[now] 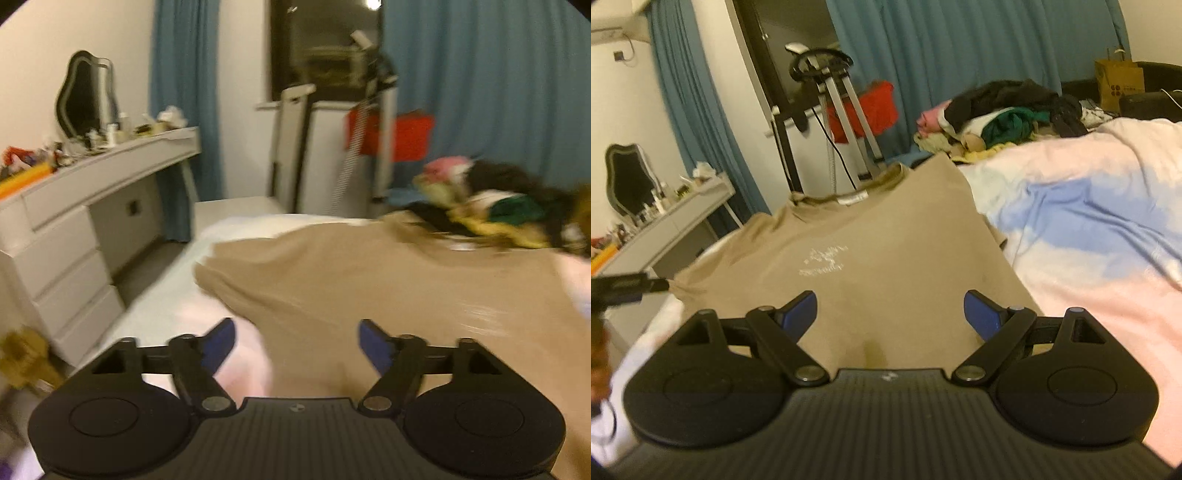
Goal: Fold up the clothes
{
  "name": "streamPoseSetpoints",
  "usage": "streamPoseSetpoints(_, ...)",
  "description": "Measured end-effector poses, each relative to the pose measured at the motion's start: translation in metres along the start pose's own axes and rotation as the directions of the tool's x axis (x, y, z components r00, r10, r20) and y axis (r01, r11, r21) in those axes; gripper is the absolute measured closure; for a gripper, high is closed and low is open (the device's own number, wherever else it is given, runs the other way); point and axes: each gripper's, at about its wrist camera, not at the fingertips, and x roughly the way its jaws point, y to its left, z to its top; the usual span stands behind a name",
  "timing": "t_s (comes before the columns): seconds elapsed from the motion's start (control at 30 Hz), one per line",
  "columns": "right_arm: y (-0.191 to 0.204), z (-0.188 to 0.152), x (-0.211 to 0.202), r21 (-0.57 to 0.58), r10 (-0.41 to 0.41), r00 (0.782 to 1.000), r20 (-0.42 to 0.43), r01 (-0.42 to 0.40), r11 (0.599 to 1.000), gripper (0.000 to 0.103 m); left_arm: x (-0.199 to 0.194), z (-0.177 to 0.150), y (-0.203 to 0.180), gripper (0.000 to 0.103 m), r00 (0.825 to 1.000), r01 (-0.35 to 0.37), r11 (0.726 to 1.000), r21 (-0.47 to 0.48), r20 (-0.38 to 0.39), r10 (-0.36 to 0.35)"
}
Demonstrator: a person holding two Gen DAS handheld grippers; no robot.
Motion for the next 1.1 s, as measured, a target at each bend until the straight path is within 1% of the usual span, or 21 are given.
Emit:
streamPoseSetpoints(0.03,-0.001,0.0,-0.006,0.002,0.007,1.0,0.006,-0.007,1.0,0.015,-0.017,-0.01,0.0,0.022,1.0,0.027,1.0,-0.006,-0.003,-0.027)
streamPoseSetpoints(0.07,-0.002,0.001,-0.012,0.004,0.015,1.0,0.011,-0.015,1.0,0.015,-0.029,-0.022,0.005,0.022,0.999,0.037,0.999,-0.019,-0.029,-0.038)
streamPoseSetpoints(0.1,-0.003,0.001,-0.018,0.006,0.022,1.0,0.017,-0.022,1.0,0.015,-0.036,-0.034,0.013,0.022,0.996,0.047,0.998,-0.048,-0.07,-0.051)
streamPoseSetpoints(0.17,-0.006,0.001,-0.029,0.006,0.025,0.999,0.03,-0.025,1.0,0.015,-0.05,-0.059,0.03,0.022,0.986,0.064,0.992,-0.106,-0.149,-0.079)
streamPoseSetpoints(0.23,-0.009,0.001,-0.039,0.009,0.026,0.999,0.043,-0.026,1.0,0.015,-0.058,-0.08,0.048,0.022,0.971,0.045,0.987,-0.152,-0.225,-0.079)
streamPoseSetpoints(0.33,-0.017,0.002,-0.05,0.033,0.016,0.998,0.056,-0.017,0.999,0.015,-0.067,-0.106,0.072,0.024,0.942,-0.001,0.979,-0.202,-0.329,-0.067)
streamPoseSetpoints(0.4,-0.021,0.002,-0.057,0.053,0.003,0.998,0.056,-0.006,0.999,0.015,-0.073,-0.114,0.076,0.024,0.928,0.02,0.977,-0.21,-0.359,-0.096)
streamPoseSetpoints(0.5,-0.027,0.002,-0.067,0.073,-0.019,0.999,0.038,0.016,0.997,0.015,-0.076,-0.113,0.075,0.024,0.907,0.082,0.969,-0.233,-0.386,-0.169)
streamPoseSetpoints(0.53,-0.029,0.002,-0.073,0.073,-0.024,0.999,0.033,0.022,0.997,0.015,-0.072,-0.115,0.075,0.025,0.898,0.086,0.972,-0.218,-0.406,-0.171)
streamPoseSetpoints(0.57,-0.031,0.003,-0.08,0.074,-0.027,0.999,0.033,0.025,0.997,0.015,-0.071,-0.119,0.069,0.028,0.893,0.079,0.981,-0.177,-0.425,-0.149)
streamPoseSetpoints(0.6,-0.033,0.002,-0.088,0.087,-0.031,0.999,0.034,0.028,0.996,0.015,-0.071,-0.122,0.062,0.036,0.891,0.074,0.989,-0.131,-0.436,-0.125)
streamPoseSetpoints(0.67,-0.04,0.001,-0.104,0.126,-0.037,0.999,0.036,0.032,0.992,0.015,-0.077,-0.124,0.051,0.058,0.897,0.075,0.996,-0.042,-0.434,-0.086)
streamPoseSetpoints(0.7,-0.043,-0.001,-0.111,0.142,-0.039,0.999,0.037,0.034,0.989,0.015,-0.08,-0.123,0.051,0.082,0.893,0.088,0.995,-0.054,-0.439,-0.103)
streamPoseSetpoints(0.73,-0.046,-0.002,-0.117,0.158,-0.042,0.998,0.039,0.036,0.987,0.015,-0.084,-0.121,0.055,0.099,0.885,0.102,0.991,-0.089,-0.446,-0.131)
streamPoseSetpoints(0.77,-0.049,-0.004,-0.123,0.166,-0.054,0.998,0.042,0.046,0.985,0.015,-0.089,-0.119,0.059,0.1,0.88,0.114,0.985,-0.128,-0.448,-0.16)
streamPoseSetpoints(0.83,-0.052,-0.004,-0.131,0.163,-0.079,0.996,0.051,0.069,0.984,0.015,-0.104,-0.114,0.073,0.101,0.876,0.137,0.967,-0.213,-0.43,-0.219)
streamPoseSetpoints(0.87,-0.052,-0.004,-0.133,0.161,-0.088,0.994,0.06,0.077,0.984,0.015,-0.116,-0.113,0.082,0.101,0.875,0.139,0.959,-0.248,-0.422,-0.236)
streamPoseSetpoints(0.93,-0.053,-0.002,-0.137,0.157,-0.105,0.991,0.077,0.092,0.983,0.015,-0.135,-0.109,0.095,0.101,0.873,0.115,0.941,-0.319,-0.42,-0.249)
streamPoseSetpoints(1.0,-0.052,-0.001,-0.14,0.148,-0.135,0.986,0.1,0.119,0.982,0.015,-0.143,-0.113,0.107,0.102,0.867,0.06,0.938,-0.342,-0.448,-0.219)
streamPoseSetpoints(1.07,-0.049,0.0,-0.142,0.129,-0.159,0.981,0.114,0.144,0.981,0.015,-0.14,-0.122,0.11,0.102,0.851,-0.002,0.946,-0.323,-0.498,-0.168)
streamPoseSetpoints(1.1,-0.049,0.0,-0.142,0.128,-0.155,0.981,0.115,0.141,0.982,0.015,-0.138,-0.126,0.109,0.102,0.842,-0.023,0.952,-0.305,-0.519,-0.146)
